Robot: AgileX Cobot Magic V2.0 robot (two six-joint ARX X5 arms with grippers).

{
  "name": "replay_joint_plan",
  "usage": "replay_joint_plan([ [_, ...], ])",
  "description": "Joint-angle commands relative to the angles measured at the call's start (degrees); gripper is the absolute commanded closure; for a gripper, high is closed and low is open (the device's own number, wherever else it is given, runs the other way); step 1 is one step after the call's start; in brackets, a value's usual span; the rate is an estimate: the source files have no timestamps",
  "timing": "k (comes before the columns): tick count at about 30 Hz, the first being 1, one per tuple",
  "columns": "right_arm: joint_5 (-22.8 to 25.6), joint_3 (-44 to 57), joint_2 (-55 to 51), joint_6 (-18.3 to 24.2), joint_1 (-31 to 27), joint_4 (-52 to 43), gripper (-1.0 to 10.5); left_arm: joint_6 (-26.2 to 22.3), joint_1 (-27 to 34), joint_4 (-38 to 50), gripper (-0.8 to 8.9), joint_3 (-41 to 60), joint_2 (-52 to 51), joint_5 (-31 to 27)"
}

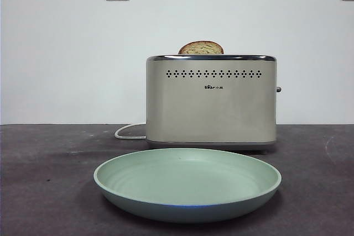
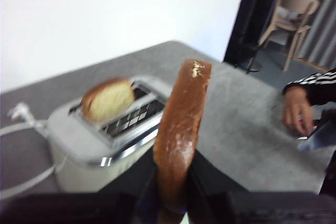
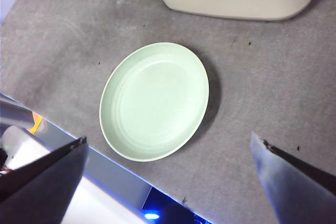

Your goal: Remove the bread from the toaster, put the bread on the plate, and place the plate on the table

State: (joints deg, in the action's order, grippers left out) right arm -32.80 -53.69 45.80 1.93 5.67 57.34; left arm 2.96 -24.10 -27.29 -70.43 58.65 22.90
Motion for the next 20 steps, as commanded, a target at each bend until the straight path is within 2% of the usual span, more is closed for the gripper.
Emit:
replay_joint_plan([
  [1,0.15,-0.20,1.40,-0.63,0.11,-0.79,3.5,2.82,0.33,1.97,8.21,7.78,-5.35,-0.35],
  [7,0.15,-0.20,8.87,-1.05,0.13,-3.37,3.5,10.10,0.68,2.78,8.21,22.23,-16.74,0.13],
  [10,0.13,-0.20,14.05,-1.03,0.13,-4.81,3.5,13.73,0.68,2.64,8.21,26.93,-19.74,2.25],
  [14,0.11,-0.20,21.18,-1.01,1.33,-6.54,3.6,15.89,0.59,1.16,8.22,31.41,-21.66,3.91],
  [16,0.11,-0.20,25.03,-0.96,2.75,-7.50,4.0,16.50,0.55,0.83,8.22,32.94,-21.81,4.79],
  [20,0.15,-0.20,34.95,-1.11,8.46,-13.18,4.2,16.94,0.46,-0.81,8.22,33.99,-21.81,9.35],
])
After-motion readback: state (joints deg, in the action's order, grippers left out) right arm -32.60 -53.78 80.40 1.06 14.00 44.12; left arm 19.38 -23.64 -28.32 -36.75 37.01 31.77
